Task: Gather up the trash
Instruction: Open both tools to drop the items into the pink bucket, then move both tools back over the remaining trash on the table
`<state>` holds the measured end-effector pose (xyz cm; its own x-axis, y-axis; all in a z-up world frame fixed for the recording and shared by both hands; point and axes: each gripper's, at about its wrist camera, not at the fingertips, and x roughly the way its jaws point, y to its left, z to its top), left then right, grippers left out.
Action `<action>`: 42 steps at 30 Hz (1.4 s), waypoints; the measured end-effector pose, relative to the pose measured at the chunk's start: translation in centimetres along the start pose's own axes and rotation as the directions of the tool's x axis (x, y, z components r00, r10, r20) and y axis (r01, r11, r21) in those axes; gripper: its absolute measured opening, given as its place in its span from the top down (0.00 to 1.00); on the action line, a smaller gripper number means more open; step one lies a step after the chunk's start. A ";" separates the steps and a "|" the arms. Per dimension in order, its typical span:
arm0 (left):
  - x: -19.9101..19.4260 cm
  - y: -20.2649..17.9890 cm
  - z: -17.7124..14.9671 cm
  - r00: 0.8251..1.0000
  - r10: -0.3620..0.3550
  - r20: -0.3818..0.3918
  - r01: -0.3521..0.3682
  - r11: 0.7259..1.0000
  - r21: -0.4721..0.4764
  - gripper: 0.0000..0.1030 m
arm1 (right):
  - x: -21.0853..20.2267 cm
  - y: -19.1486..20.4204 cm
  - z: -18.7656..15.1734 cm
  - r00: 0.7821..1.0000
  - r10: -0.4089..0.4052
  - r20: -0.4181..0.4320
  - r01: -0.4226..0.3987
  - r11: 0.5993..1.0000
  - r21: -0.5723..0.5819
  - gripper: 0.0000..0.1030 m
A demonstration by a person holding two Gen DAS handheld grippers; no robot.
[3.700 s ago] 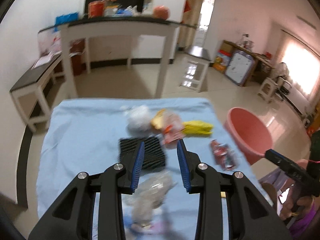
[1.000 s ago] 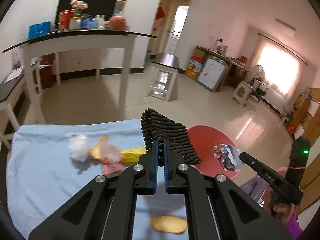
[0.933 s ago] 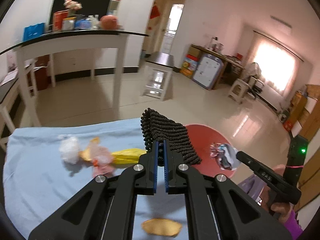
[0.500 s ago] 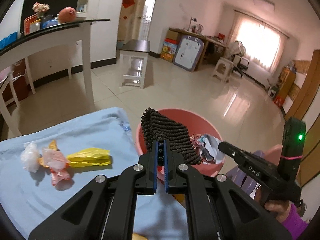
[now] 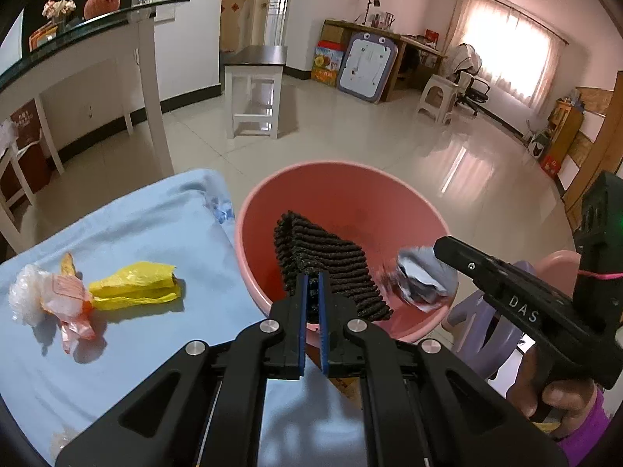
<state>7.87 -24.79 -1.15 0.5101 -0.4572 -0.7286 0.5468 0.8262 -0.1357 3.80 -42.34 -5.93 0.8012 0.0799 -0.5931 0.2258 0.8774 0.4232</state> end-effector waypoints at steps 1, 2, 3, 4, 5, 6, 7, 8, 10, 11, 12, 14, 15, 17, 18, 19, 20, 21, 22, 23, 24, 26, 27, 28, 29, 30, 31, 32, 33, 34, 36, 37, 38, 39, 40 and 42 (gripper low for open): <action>0.1 0.0 0.0 1.000 -0.003 0.002 0.003 1.000 0.001 0.95 | 0.1 0.0 0.0 1.000 -0.001 0.001 0.001 1.000 0.001 0.96; 0.2 -0.1 0.0 1.000 -0.002 0.005 0.002 1.000 0.003 0.95 | 0.2 0.1 0.0 1.000 -0.001 0.000 0.001 1.000 0.001 0.95; 0.3 -0.2 0.0 1.000 -0.001 0.001 0.001 1.000 0.007 0.93 | 0.3 0.1 -0.1 1.000 -0.002 -0.003 0.002 1.000 0.000 0.94; 0.4 -0.2 0.1 1.000 -0.008 -0.006 0.008 1.000 0.007 0.93 | 0.2 0.0 -0.1 1.000 -0.003 -0.004 0.003 1.000 0.000 0.92; 0.5 -0.1 0.1 1.000 -0.014 -0.009 0.014 1.000 0.001 0.92 | 0.3 0.1 -0.1 1.000 -0.003 -0.004 0.003 1.000 0.003 0.86; 0.6 -0.1 0.2 1.000 -0.017 -0.010 0.017 1.000 -0.003 0.90 | 0.3 0.1 -0.1 1.000 -0.003 -0.003 0.003 1.000 0.005 0.80; 0.6 -0.1 0.2 1.000 -0.019 -0.010 0.019 1.000 -0.007 0.86 | 0.2 0.2 0.0 1.000 -0.004 0.001 0.004 1.000 0.006 0.77; 0.5 0.0 0.3 1.000 -0.023 -0.008 0.023 1.000 -0.011 0.79 | 0.1 0.2 -0.1 1.000 -0.005 0.004 0.005 1.000 0.005 0.73; 0.2 -0.1 0.2 1.000 -0.028 0.001 0.028 0.999 -0.019 0.74 | 0.0 0.2 0.0 1.000 -0.007 0.007 0.007 1.000 0.006 0.71; 0.0 -0.1 0.2 0.999 -0.035 0.005 0.035 0.999 -0.023 0.74 | -0.1 0.2 -0.1 1.000 -0.005 0.008 0.005 1.000 0.007 0.71; 0.0 -0.1 0.2 0.999 -0.038 0.008 0.038 0.999 -0.025 0.74 | -0.2 0.3 -0.1 1.000 -0.004 0.008 0.004 1.000 0.007 0.70; -0.5 -0.1 0.3 0.999 -0.042 0.019 0.042 0.999 -0.026 0.74 | -0.4 0.5 -0.1 1.000 -0.003 0.012 0.003 1.000 0.001 0.68; -0.7 -0.1 0.3 0.999 -0.042 0.025 0.042 0.999 -0.026 0.74 | -0.5 0.5 -0.1 1.000 -0.001 0.013 0.001 1.000 -0.001 0.67; -1.4 0.0 0.1 0.999 -0.041 0.034 0.042 0.999 -0.029 0.74 | -0.9 0.8 -0.2 1.000 0.002 0.015 -0.002 1.000 -0.007 0.66; -1.9 0.2 0.1 0.998 -0.043 0.041 0.045 0.998 -0.035 0.74 | -1.1 1.1 -0.3 1.000 0.005 0.017 -0.005 1.000 -0.014 0.65; -2.2 0.3 0.2 0.998 -0.044 0.047 0.046 0.998 -0.039 0.74 | -1.3 1.3 -0.3 1.000 0.008 0.019 -0.007 1.000 -0.019 0.65; -2.5 0.4 0.2 0.998 -0.045 0.051 0.047 0.998 -0.041 0.74 | -1.5 1.5 -0.4 1.000 0.011 0.020 -0.010 1.000 -0.024 0.64; -3.0 0.6 0.2 0.997 -0.046 0.062 0.048 0.998 -0.045 0.74 | -1.8 1.8 -0.4 1.000 0.015 0.023 -0.014 0.999 -0.031 0.62; -3.5 0.7 0.2 0.997 -0.045 0.070 0.048 0.998 -0.048 0.74 | -2.1 2.0 -0.5 0.999 0.018 0.027 -0.017 0.999 -0.038 0.61; -3.9 0.9 0.2 0.996 -0.044 0.079 0.048 0.998 -0.051 0.74 | -2.3 2.2 -0.6 0.999 0.021 0.029 -0.020 0.999 -0.043 0.60; -4.5 1.2 0.3 0.995 -0.041 0.088 0.046 0.997 -0.054 0.74 | -2.6 2.5 -0.7 0.999 0.025 0.031 -0.023 0.999 -0.049 0.60; -5.6 1.9 0.4 0.994 -0.034 0.107 0.041 0.997 -0.067 0.74 | -3.1 3.0 -0.9 0.999 0.034 0.030 -0.032 0.998 -0.059 0.59; -6.0 2.3 0.4 0.993 -0.030 0.115 0.039 0.997 -0.072 0.74 | -3.3 3.4 -1.0 0.999 0.039 0.030 -0.037 0.997 -0.066 0.59; -6.6 2.6 0.4 0.992 -0.025 0.125 0.035 0.996 -0.080 0.74 | -3.5 3.8 -1.1 0.999 0.044 0.029 -0.042 0.996 -0.074 0.59; -7.2 3.0 0.3 0.991 -0.018 0.134 0.030 0.996 -0.089 0.74 | -3.8 4.2 -1.2 0.998 0.050 0.029 -0.047 0.996 -0.081 0.59; -7.8 3.5 0.3 0.989 -0.010 0.145 0.025 0.995 -0.099 0.74 | -4.0 4.7 -1.3 0.998 0.056 0.029 -0.053 0.995 -0.090 0.59; -8.4 3.9 0.3 0.988 -0.004 0.154 0.021 0.994 -0.106 0.74 | -4.2 5.2 -1.4 0.998 0.062 0.029 -0.059 0.993 -0.098 0.59; -9.2 4.4 0.2 0.986 0.006 0.166 0.013 0.994 -0.112 0.74 | -4.4 5.6 -1.5 0.997 0.070 0.028 -0.067 0.992 -0.104 0.59; -9.8 4.8 0.2 0.984 0.014 0.176 0.007 0.993 -0.116 0.74 | -4.6 6.0 -1.6 0.997 0.078 0.027 -0.075 0.991 -0.111 0.59; -10.5 5.4 0.0 0.982 0.024 0.186 -0.001 0.993 -0.120 0.74 | -4.9 6.4 -1.8 0.996 0.088 0.024 -0.085 0.989 -0.120 0.59; -12.1 6.3 -0.2 0.978 0.046 0.203 -0.021 0.992 -0.127 0.74 | -5.3 7.3 -2.0 0.994 0.105 0.015 -0.102 0.985 -0.139 0.59; -12.6 6.7 -0.4 0.976 0.055 0.209 -0.028 0.991 -0.129 0.74 | -5.5 7.7 -2.3 0.994 0.113 0.011 -0.110 0.983 -0.147 0.59; -13.4 7.3 -0.7 0.974 0.066 0.215 -0.039 0.991 -0.130 0.74 | -5.6 8.3 -2.6 0.992 0.123 0.002 -0.121 0.980 -0.158 0.59; -14.3 7.9 -1.1 0.972 0.084 0.221 -0.055 0.990 -0.130 0.74 | -5.8 8.8 -3.0 0.991 0.133 -0.007 -0.133 0.976 -0.170 0.59; -15.1 8.4 -1.4 0.969 0.101 0.225 -0.072 0.989 -0.133 0.74 | -6.0 9.4 -3.5 0.990 0.143 -0.018 -0.144 0.973 -0.182 0.59; -16.6 9.7 -2.3 0.964 0.135 0.230 -0.103 0.984 -0.145 0.74 | -6.2 10.5 -4.4 0.987 0.156 -0.038 -0.161 0.966 -0.201 0.59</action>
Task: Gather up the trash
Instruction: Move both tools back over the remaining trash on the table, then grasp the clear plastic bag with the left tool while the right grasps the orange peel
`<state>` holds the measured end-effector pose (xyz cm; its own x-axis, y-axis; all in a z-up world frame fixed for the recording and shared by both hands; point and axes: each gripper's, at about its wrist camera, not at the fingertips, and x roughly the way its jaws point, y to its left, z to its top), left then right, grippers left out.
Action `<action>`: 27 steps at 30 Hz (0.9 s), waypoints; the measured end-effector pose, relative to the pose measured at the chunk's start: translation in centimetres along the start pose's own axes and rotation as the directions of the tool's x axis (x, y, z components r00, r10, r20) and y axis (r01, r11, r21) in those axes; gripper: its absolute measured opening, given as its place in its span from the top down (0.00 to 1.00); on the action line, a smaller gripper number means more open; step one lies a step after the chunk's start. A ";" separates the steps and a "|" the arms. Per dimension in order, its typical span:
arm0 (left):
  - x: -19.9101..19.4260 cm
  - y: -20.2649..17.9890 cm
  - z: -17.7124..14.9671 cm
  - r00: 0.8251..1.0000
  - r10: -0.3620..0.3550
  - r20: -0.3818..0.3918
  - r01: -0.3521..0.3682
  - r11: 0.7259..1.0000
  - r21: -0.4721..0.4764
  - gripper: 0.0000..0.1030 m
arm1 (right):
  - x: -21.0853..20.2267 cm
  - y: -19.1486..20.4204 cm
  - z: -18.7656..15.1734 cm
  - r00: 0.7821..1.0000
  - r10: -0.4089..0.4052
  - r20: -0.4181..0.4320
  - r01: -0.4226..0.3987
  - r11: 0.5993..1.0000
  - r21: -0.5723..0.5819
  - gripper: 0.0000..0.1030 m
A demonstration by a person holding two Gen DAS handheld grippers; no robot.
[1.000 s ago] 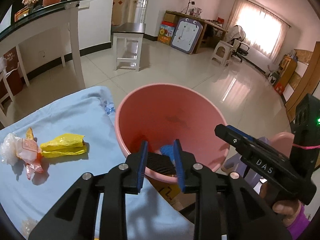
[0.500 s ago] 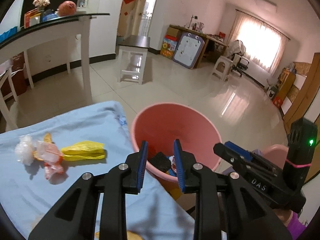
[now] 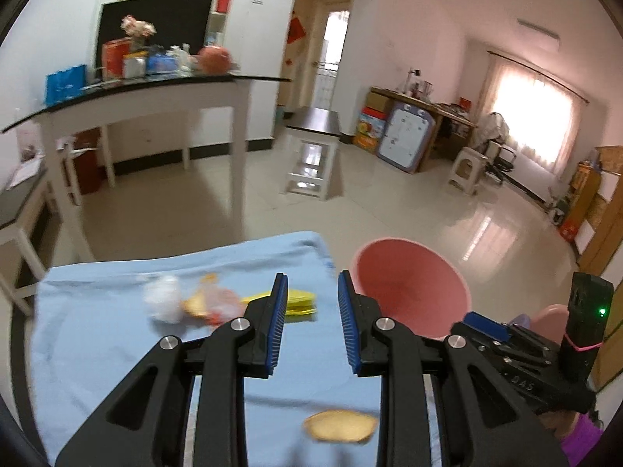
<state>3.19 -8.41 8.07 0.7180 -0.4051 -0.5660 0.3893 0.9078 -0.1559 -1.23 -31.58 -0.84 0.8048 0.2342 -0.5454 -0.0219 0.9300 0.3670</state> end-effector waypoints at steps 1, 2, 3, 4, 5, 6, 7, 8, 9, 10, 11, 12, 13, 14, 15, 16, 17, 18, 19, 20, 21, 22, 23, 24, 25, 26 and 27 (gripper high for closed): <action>-0.7 0.8 -0.3 1.000 0.014 0.002 -0.014 1.000 -0.005 0.74 | 0.0 0.7 -0.4 1.000 0.013 -0.013 -0.013 1.000 -0.013 0.59; -1.4 1.5 -0.5 1.000 0.027 0.002 -0.027 1.000 -0.011 0.74 | 0.1 1.1 -0.7 1.000 0.020 -0.021 -0.021 1.000 -0.021 0.59; -2.2 2.5 -1.0 0.999 0.046 0.000 -0.046 0.999 -0.022 0.74 | 0.1 1.6 -1.1 0.999 0.028 -0.033 -0.029 0.999 -0.032 0.59; -2.7 3.1 -1.3 0.998 0.055 -0.001 -0.055 0.998 -0.031 0.74 | 0.2 2.1 -1.5 0.998 0.036 -0.045 -0.038 0.999 -0.039 0.59; -3.3 4.0 -1.9 0.998 0.068 -0.007 -0.069 0.997 -0.043 0.74 | 0.3 2.4 -1.8 0.998 0.041 -0.055 -0.044 0.998 -0.044 0.59; -3.8 4.6 -2.3 0.997 0.078 -0.011 -0.078 0.996 -0.050 0.74 | 0.4 2.8 -2.2 0.997 0.046 -0.066 -0.049 0.998 -0.048 0.59; -4.2 5.2 -2.7 0.996 0.089 -0.016 -0.090 0.994 -0.055 0.74 | 0.5 3.1 -2.6 0.996 0.051 -0.079 -0.055 0.997 -0.052 0.59; -4.5 5.9 -3.4 0.995 0.102 -0.023 -0.103 0.993 -0.061 0.74 | 0.6 3.4 -2.9 0.994 0.056 -0.091 -0.062 0.997 -0.054 0.59; -4.8 6.6 -4.1 0.993 0.113 -0.035 -0.115 0.991 -0.068 0.74 | 0.8 3.6 -3.3 0.993 0.061 -0.102 -0.067 0.996 -0.054 0.59; -5.0 7.2 -4.7 0.992 0.120 -0.050 -0.123 0.989 -0.076 0.74 | 1.0 3.8 -3.7 0.991 0.067 -0.117 -0.073 0.996 -0.051 0.59; -5.0 7.5 -5.1 0.991 0.123 -0.060 -0.127 0.989 -0.081 0.74 | 1.2 3.8 -4.0 0.989 0.071 -0.127 -0.078 0.996 -0.048 0.59; -4.9 8.0 -5.9 0.989 0.126 -0.080 -0.133 0.987 -0.087 0.74 | 1.4 4.0 -4.5 0.987 0.077 -0.142 -0.084 0.995 -0.046 0.59; -4.8 8.3 -6.4 0.988 0.127 -0.093 -0.135 0.987 -0.090 0.74 | 1.6 4.2 -5.0 0.985 0.079 -0.157 -0.087 0.995 -0.048 0.59; -4.6 8.7 -7.2 0.986 0.125 -0.114 -0.136 0.986 -0.095 0.74 | 1.8 4.4 -5.4 0.983 0.078 -0.167 -0.088 0.995 -0.049 0.59; -4.5 9.0 -7.8 0.984 0.121 -0.133 -0.134 0.986 -0.100 0.74 | 2.1 4.5 -5.6 0.981 0.079 -0.179 -0.089 0.995 -0.050 0.59; -4.2 9.3 -8.2 0.982 0.114 -0.147 -0.130 0.986 -0.103 0.74 | 2.3 4.7 -6.1 0.977 0.081 -0.197 -0.093 0.994 -0.050 0.59; -4.1 9.5 -8.9 0.981 0.106 -0.164 -0.125 0.986 -0.107 0.74 | 2.6 4.8 -6.4 0.974 0.084 -0.210 -0.096 0.994 -0.049 0.59; -3.9 9.7 -9.6 0.978 0.096 -0.186 -0.119 0.986 -0.113 0.74 | 2.8 4.9 -6.8 0.970 0.089 -0.226 -0.102 0.994 -0.047 0.59; -3.6 10.0 -10.1 0.975 0.090 -0.203 -0.115 0.987 -0.115 0.74 | 3.0 5.0 -7.2 0.966 0.092 -0.240 -0.106 0.993 -0.045 0.59; -3.3 10.2 -10.8 0.971 0.084 -0.225 -0.112 0.987 -0.114 0.74 | 3.1 4.9 -7.4 0.964 0.093 -0.250 -0.108 0.993 -0.045 0.59; -2.9 10.6 -11.3 0.968 0.081 -0.236 -0.111 0.987 -0.115 0.74 | 3.3 5.0 -7.7 0.960 0.094 -0.264 -0.109 0.993 -0.044 0.59; -2.6 10.8 -11.7 0.966 0.079 -0.248 -0.111 0.987 -0.118 0.74 | 3.7 5.1 -8.0 0.956 0.092 -0.278 -0.108 0.993 -0.043 0.59; -2.3 10.8 -12.0 0.962 0.074 -0.261 -0.110 0.986 -0.123 0.74 | 3.8 5.1 -8.1 0.954 0.093 -0.285 -0.109 0.993 -0.041 0.59; -1.8 11.0 -12.5 0.958 0.067 -0.278 -0.107 0.986 -0.128 0.74 | 4.1 5.2 -8.2 0.951 0.093 -0.294 -0.109 0.993 -0.038 0.59; -1.6 11.1 -12.8 0.956 0.066 -0.285 -0.107 0.986 -0.130 0.74 | 4.4 5.3 -8.3 0.949 0.091 -0.303 -0.107 0.994 -0.038 0.59; -1.4 11.2 -13.0 0.955 0.069 -0.289 -0.110 0.986 -0.128 0.74 | 4.7 5.4 -8.6 0.947 0.090 -0.308 -0.106 0.994 -0.037 0.59; -1.1 11.2 -13.2 0.952 0.077 -0.296 -0.118 0.985 -0.122 0.74 | 4.9 5.5 -8.6 0.946 0.089 -0.313 -0.106 0.994 -0.035 0.59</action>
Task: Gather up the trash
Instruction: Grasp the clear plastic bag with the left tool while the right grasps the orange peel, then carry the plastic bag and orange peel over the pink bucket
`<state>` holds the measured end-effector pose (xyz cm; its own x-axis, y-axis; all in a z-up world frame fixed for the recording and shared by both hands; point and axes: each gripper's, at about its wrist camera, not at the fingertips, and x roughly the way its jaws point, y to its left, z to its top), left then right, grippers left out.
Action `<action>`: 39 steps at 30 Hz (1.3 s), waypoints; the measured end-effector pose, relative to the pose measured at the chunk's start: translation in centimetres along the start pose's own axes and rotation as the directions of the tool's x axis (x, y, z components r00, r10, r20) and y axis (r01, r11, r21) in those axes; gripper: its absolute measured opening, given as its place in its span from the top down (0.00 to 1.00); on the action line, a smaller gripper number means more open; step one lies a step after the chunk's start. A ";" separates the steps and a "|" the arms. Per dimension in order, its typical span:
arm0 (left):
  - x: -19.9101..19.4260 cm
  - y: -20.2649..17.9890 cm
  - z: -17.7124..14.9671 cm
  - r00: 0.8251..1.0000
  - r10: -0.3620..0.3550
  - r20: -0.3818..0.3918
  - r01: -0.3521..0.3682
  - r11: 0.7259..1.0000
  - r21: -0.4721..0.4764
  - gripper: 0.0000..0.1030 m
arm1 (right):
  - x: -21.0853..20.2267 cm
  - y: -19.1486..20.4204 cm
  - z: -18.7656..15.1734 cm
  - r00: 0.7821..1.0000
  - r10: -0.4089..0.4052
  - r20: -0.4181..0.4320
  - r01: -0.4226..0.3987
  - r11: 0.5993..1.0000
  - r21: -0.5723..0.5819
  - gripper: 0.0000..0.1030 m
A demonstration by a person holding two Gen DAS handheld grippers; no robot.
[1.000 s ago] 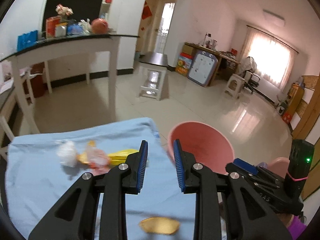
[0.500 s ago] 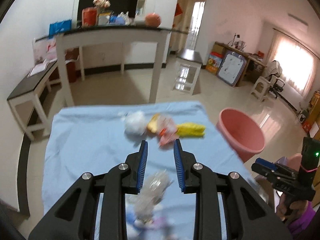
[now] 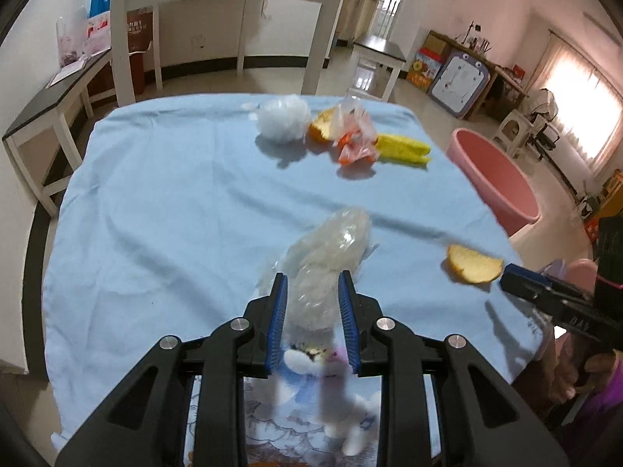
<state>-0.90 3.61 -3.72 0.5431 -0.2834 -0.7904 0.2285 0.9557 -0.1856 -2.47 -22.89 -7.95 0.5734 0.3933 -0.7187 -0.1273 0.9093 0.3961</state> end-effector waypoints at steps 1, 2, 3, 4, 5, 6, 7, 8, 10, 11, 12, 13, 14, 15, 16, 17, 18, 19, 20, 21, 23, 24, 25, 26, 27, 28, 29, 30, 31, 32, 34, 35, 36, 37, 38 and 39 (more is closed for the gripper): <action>0.2 0.1 -0.1 1.000 0.002 -0.003 -0.002 1.000 0.001 0.74 | 0.2 0.1 0.1 1.000 0.002 -0.004 -0.002 1.000 0.002 0.59; 0.4 0.2 -0.2 1.000 0.002 -0.005 -0.002 1.000 0.000 0.74 | 0.4 0.2 0.2 1.000 0.003 -0.006 -0.003 1.000 0.001 0.59; 0.6 0.3 -0.3 1.000 0.002 -0.008 -0.002 1.000 -0.002 0.74 | 0.5 0.3 0.3 1.000 0.001 -0.006 -0.001 1.000 -0.001 0.59; 0.7 0.4 -0.3 1.000 -0.002 -0.008 0.002 1.000 -0.005 0.74 | 0.7 0.4 0.5 1.000 -0.002 -0.006 0.002 1.000 -0.004 0.59; 0.7 0.5 -0.3 1.000 -0.005 -0.006 0.005 1.000 -0.005 0.73 | 0.8 0.4 0.7 1.000 -0.005 -0.006 0.005 1.000 -0.004 0.59; 0.8 0.4 -0.3 1.000 -0.006 -0.004 0.006 1.000 -0.004 0.72 | 1.0 0.4 0.9 1.000 -0.007 -0.007 0.007 1.000 -0.004 0.59; 0.8 0.4 -0.3 1.000 -0.007 -0.002 0.007 1.000 -0.003 0.70 | 1.1 0.4 1.0 1.000 -0.007 -0.010 0.007 1.000 -0.001 0.59; 0.8 0.3 -0.3 1.000 -0.010 -0.002 0.010 1.000 -0.004 0.69 | 1.3 0.3 1.1 1.000 -0.005 -0.015 0.005 1.000 0.004 0.59; 0.9 0.0 -0.3 1.000 -0.016 -0.005 0.016 1.000 0.000 0.69 | 1.7 0.3 1.2 1.000 0.001 -0.024 -0.001 1.000 0.013 0.64; 1.0 -0.1 -0.4 1.000 -0.019 -0.007 0.019 1.000 0.004 0.69 | 1.8 0.3 1.2 1.000 0.001 -0.027 -0.001 1.000 0.015 0.70; 1.0 -0.2 -0.5 1.000 -0.022 -0.010 0.022 1.000 0.005 0.69 | 2.0 0.2 1.1 1.000 0.001 -0.030 -0.001 1.000 0.017 0.75; 1.0 -0.4 -0.6 1.000 -0.026 -0.013 0.026 1.000 0.007 0.69 | 2.1 0.2 1.1 0.999 -0.001 -0.034 0.002 1.000 0.019 0.77; 1.1 -0.5 -0.6 0.999 -0.027 -0.016 0.028 1.000 0.011 0.69 | 2.2 0.1 1.0 0.999 0.000 -0.038 0.001 1.000 0.023 0.78; 1.1 -0.6 -0.7 0.999 -0.029 -0.017 0.029 0.999 0.014 0.69 | 2.3 0.1 0.9 0.999 0.003 -0.039 -0.002 1.000 0.026 0.80; 1.2 -0.6 -0.8 0.999 -0.030 -0.018 0.031 0.999 0.015 0.69 | 2.3 0.0 0.8 0.999 0.004 -0.037 -0.003 1.000 0.029 0.80; 1.1 -0.7 -0.9 1.000 -0.028 -0.014 0.028 0.999 0.020 0.69 | 2.3 0.0 0.8 0.999 0.006 -0.035 -0.005 1.000 0.029 0.82; 1.1 -0.7 -0.9 1.000 -0.025 -0.012 0.025 0.999 0.023 0.69 | 2.2 -0.1 0.8 0.999 0.008 -0.031 -0.007 1.000 0.029 0.85; 1.1 -0.8 -1.0 1.000 -0.021 -0.009 0.022 0.999 0.027 0.69 | 2.2 -0.1 0.7 1.000 0.009 -0.028 -0.009 1.000 0.029 0.86; 1.1 -0.9 -1.1 1.000 -0.018 -0.010 0.018 0.999 0.032 0.69 | 2.1 -0.1 0.8 1.000 0.012 -0.023 -0.011 0.999 0.030 0.88; 1.1 -1.0 -1.2 1.000 -0.014 -0.007 0.014 0.999 0.037 0.70 | 2.0 -0.2 0.8 1.000 0.015 -0.019 -0.014 0.999 0.030 0.89; 1.0 -1.2 -1.3 1.000 -0.015 -0.004 0.015 0.998 0.054 0.78 | 1.7 -0.2 0.8 1.000 0.018 -0.011 -0.018 0.999 0.030 0.90; 0.9 -1.4 -1.4 1.000 -0.012 -0.001 0.012 0.998 0.059 0.81 | 1.6 -0.3 0.8 1.000 0.021 -0.008 -0.021 0.999 0.029 0.90; 0.8 -1.5 -1.4 1.000 -0.009 0.005 0.009 0.998 0.064 0.84 | 1.5 -0.3 0.8 1.000 0.025 -0.005 -0.025 0.999 0.030 0.91; 0.8 -1.6 -1.4 1.000 -0.010 0.008 0.010 0.998 0.066 0.85 | 1.4 -0.3 0.8 1.000 0.029 -0.001 -0.029 0.999 0.029 0.91; 0.6 -1.7 -1.3 1.000 -0.009 0.015 0.008 0.998 0.066 0.86 | 1.2 -0.3 0.8 0.999 0.034 0.004 -0.034 0.999 0.028 0.91; 0.4 -1.7 -1.2 1.000 -0.008 0.023 0.006 0.998 0.065 0.86 | 1.0 -0.3 0.9 0.999 0.039 0.010 -0.040 0.999 0.026 0.91; 0.2 -1.7 -1.1 1.000 -0.008 0.030 0.006 0.998 0.063 0.86 | 0.8 -0.3 0.9 0.999 0.044 0.016 -0.045 0.999 0.023 0.91; -0.2 -1.8 -0.8 0.999 -0.010 0.044 0.007 0.998 0.061 0.87 | 0.7 -0.3 1.0 0.999 0.049 0.021 -0.049 0.999 0.021 0.91; -0.4 -1.8 -0.6 0.998 -0.012 0.054 0.008 0.998 0.061 0.87 | 0.4 -0.4 1.1 0.998 0.053 0.027 -0.054 0.998 0.019 0.91; -0.8 -2.0 -0.3 0.998 -0.014 0.065 0.009 0.998 0.063 0.87 | 0.2 -0.4 1.2 0.998 0.054 0.033 -0.055 0.998 0.017 0.91; -1.4 -2.4 0.3 0.996 -0.022 0.091 0.016 0.998 0.067 0.87 | -0.3 -0.5 1.6 0.997 0.056 0.051 -0.057 0.998 0.013 0.91; -1.6 -2.8 0.7 0.994 -0.028 0.102 0.021 0.997 0.071 0.87 | -0.7 -0.6 1.9 0.996 0.056 0.067 -0.057 0.998 0.011 0.91; -1.8 -3.1 1.0 0.993 -0.033 0.110 0.024 0.997 0.077 0.87 | -1.2 -0.8 2.2 0.995 0.054 0.086 -0.055 0.998 0.011 0.91; -1.9 -3.4 1.3 0.992 -0.037 0.118 0.028 0.996 0.083 0.87 | -1.7 -1.0 2.6 0.994 0.050 0.102 -0.052 0.999 0.012 0.91; -2.0 -3.8 1.7 0.991 -0.046 0.128 0.035 0.996 0.087 0.87 | -2.1 -1.1 2.8 0.992 0.045 0.115 -0.047 0.999 0.013 0.91; -2.0 -4.1 2.0 0.989 -0.054 0.134 0.042 0.995 0.090 0.87 | -2.6 -1.3 3.2 0.990 0.036 0.134 -0.039 0.999 0.015 0.91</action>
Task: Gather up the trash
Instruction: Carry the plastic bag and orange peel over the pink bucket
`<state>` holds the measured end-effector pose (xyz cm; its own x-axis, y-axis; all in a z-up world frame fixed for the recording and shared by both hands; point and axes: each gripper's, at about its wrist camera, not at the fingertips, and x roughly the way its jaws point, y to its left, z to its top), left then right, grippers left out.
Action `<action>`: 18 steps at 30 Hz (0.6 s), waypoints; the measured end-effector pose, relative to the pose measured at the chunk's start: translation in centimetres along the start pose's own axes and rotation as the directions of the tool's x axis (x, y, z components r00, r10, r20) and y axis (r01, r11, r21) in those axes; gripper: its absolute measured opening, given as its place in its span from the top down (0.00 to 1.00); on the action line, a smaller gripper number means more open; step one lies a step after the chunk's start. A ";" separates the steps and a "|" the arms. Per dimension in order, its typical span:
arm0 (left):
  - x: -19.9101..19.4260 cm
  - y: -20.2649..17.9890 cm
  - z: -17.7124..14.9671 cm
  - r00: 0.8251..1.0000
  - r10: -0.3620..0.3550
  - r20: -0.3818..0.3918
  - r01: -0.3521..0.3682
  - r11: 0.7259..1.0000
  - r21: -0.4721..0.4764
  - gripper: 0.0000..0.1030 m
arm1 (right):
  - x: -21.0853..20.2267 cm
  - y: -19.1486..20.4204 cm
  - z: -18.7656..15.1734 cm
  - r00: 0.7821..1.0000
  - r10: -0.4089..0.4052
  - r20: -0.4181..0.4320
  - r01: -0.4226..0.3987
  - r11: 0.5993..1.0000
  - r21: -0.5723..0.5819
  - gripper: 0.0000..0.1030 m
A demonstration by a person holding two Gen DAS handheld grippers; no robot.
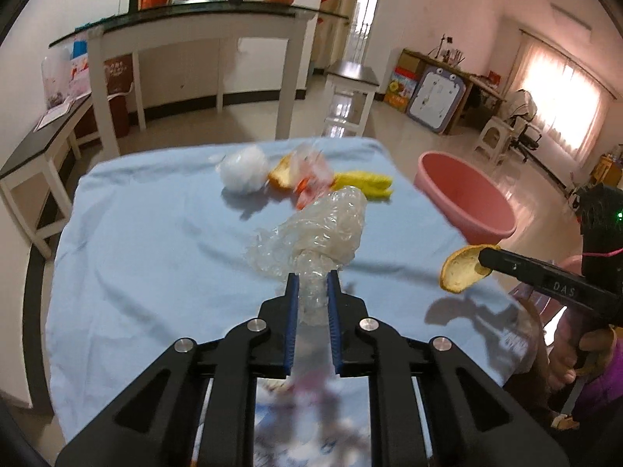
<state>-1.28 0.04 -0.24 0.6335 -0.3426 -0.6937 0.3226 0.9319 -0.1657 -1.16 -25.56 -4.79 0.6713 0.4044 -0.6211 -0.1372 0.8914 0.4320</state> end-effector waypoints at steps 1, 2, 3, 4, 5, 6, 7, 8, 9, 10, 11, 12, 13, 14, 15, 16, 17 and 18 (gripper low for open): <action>0.1 -0.4 0.4 1.000 -0.009 0.010 0.009 1.000 0.002 0.87 | -0.5 -0.2 0.4 1.000 -0.010 0.020 0.010 1.000 0.001 0.91; 0.2 -0.9 0.9 1.000 -0.016 0.020 0.016 1.000 0.003 0.87 | -1.1 -0.6 1.0 0.999 -0.027 0.047 0.027 1.000 0.003 0.91; 0.3 -1.3 1.2 0.999 -0.024 0.028 0.024 1.000 0.003 0.87 | -1.6 -1.1 1.6 0.996 -0.046 0.071 0.046 0.999 0.005 0.91; 0.5 -1.8 1.7 0.999 -0.036 0.038 0.036 0.999 0.001 0.87 | -2.1 -1.5 2.1 0.993 -0.067 0.094 0.067 0.998 0.009 0.91; 0.7 -2.1 2.0 0.998 -0.046 0.043 0.046 0.999 -0.001 0.87 | -2.4 -2.0 2.5 0.991 -0.083 0.109 0.082 0.997 0.016 0.91; 1.0 -2.8 2.5 0.997 -0.060 0.050 0.060 0.998 0.000 0.87 | -2.8 -2.7 3.1 0.986 -0.104 0.128 0.101 0.994 0.030 0.91; 1.2 -3.3 2.9 0.996 -0.070 0.054 0.069 0.998 0.003 0.87 | -3.1 -3.3 3.5 0.983 -0.118 0.139 0.113 0.993 0.046 0.91; 1.4 -3.9 3.2 0.995 -0.078 0.058 0.078 0.997 0.008 0.87 | -3.4 -4.0 3.9 0.980 -0.133 0.150 0.125 0.990 0.060 0.91; 1.8 -4.7 3.7 0.994 -0.086 0.062 0.085 0.996 0.016 0.87 | -3.5 -4.5 4.3 0.977 -0.146 0.158 0.136 0.988 0.071 0.91; 2.2 -5.3 4.0 0.994 -0.094 0.064 0.092 0.995 0.024 0.87 | -3.7 -5.1 4.5 0.973 -0.161 0.166 0.150 0.985 0.082 0.91; 2.6 -5.9 4.3 0.993 -0.102 0.063 0.100 0.994 0.032 0.87 | -3.8 -5.9 4.9 0.967 -0.184 0.174 0.169 0.981 0.097 0.91; 3.0 -6.5 4.7 0.992 -0.109 0.061 0.107 0.994 0.037 0.87 | -3.9 -6.4 5.1 0.963 -0.201 0.180 0.184 0.977 0.107 0.92; 3.5 -7.3 5.1 0.991 -0.120 0.058 0.118 0.992 0.042 0.87 | -4.0 -7.1 5.5 0.958 -0.218 0.188 0.199 0.973 0.116 0.92; 3.9 -7.7 5.4 0.990 -0.127 0.056 0.125 0.991 0.046 0.87 | -4.1 -7.4 5.7 0.954 -0.230 0.193 0.210 0.970 0.120 0.92; 4.4 -8.5 5.8 0.989 -0.134 0.056 0.131 0.990 0.054 0.87 | -4.3 -7.9 6.0 0.947 -0.247 0.204 0.226 0.966 0.125 0.92; 4.8 -9.1 6.1 0.989 -0.138 0.055 0.135 0.989 0.060 0.87 | -4.4 -8.2 6.2 0.943 -0.259 0.210 0.236 0.963 0.127 0.92; 5.3 -9.9 6.5 0.988 -0.147 0.051 0.144 0.988 0.064 0.87 | -4.5 -8.7 6.4 0.937 -0.274 0.217 0.250 0.959 0.131 0.92; 5.6 -10.3 6.7 0.987 -0.155 0.048 0.152 0.986 0.067 0.87 | -4.7 -9.2 6.6 0.932 -0.286 0.223 0.261 0.956 0.137 0.92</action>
<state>3.67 -12.32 2.29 0.6086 -0.4883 -0.6255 0.4613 0.8591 -0.2217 1.74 -36.95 -1.57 0.8276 0.0760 -0.5562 0.1436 0.9291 0.3407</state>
